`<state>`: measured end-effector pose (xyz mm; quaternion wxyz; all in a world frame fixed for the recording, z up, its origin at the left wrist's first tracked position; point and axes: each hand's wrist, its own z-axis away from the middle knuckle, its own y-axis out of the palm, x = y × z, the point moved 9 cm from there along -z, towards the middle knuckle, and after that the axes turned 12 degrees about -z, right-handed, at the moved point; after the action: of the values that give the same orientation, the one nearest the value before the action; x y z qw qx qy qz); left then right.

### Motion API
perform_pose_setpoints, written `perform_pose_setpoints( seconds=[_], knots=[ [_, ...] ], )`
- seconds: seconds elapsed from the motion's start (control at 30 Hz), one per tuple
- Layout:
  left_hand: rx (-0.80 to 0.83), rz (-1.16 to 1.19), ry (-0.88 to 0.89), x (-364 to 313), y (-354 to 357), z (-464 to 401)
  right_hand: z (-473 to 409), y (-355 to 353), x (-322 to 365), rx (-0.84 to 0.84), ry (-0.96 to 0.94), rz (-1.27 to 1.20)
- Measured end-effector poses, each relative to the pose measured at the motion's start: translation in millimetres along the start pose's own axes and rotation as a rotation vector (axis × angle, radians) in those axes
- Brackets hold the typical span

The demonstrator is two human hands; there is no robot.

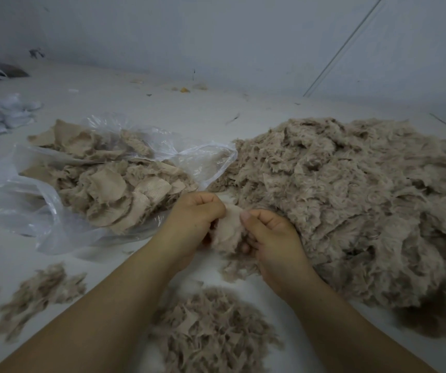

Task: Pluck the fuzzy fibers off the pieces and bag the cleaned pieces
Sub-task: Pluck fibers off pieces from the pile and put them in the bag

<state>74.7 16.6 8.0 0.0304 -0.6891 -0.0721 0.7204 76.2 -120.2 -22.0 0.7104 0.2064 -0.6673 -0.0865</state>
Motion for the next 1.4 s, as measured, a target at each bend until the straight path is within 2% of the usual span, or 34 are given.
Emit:
perform_pose_setpoints(
  seconds=[0.1,0.2,0.37,0.5,0.57,0.73,0.8,0.83,0.93,1.0,1.13,1.3,1.4],
  knots=[
    [0.095,0.023,-0.045,4,6,1,-1,-3,-1,-0.026,-0.007,0.005],
    [0.184,-0.085,-0.035,4,13,5,0,-6,-1,-0.056,0.005,-0.049],
    [0.038,-0.083,-0.002,-2,-2,1,-2,-12,-2,-0.092,-0.004,-0.097],
    [0.082,-0.134,0.106,-11,4,5,0,-2,1,0.018,-0.003,-0.047],
    [0.081,-0.116,0.128,-12,5,5,0,-2,2,0.014,-0.028,0.017],
    [-0.147,-0.010,0.075,-3,-17,-3,1,-6,0,-0.037,-0.038,-0.016],
    [-0.179,-0.035,0.042,-1,-23,-5,1,-9,-1,-0.071,-0.032,-0.058],
    [-0.117,-0.051,0.014,1,-20,-4,1,-9,0,-0.077,-0.032,-0.072],
    [0.251,-0.121,-0.080,8,10,7,3,-6,2,-0.076,-0.032,-0.097],
    [0.329,-0.122,-0.081,7,20,11,4,-6,2,-0.082,-0.021,-0.104],
    [0.186,-0.062,-0.074,6,6,3,3,-10,0,-0.098,0.015,-0.130],
    [0.192,0.014,-0.080,6,7,4,2,-8,-1,-0.085,0.033,-0.134],
    [0.101,0.069,-0.008,-1,1,0,2,-10,-1,-0.096,0.039,-0.158]
  ],
)
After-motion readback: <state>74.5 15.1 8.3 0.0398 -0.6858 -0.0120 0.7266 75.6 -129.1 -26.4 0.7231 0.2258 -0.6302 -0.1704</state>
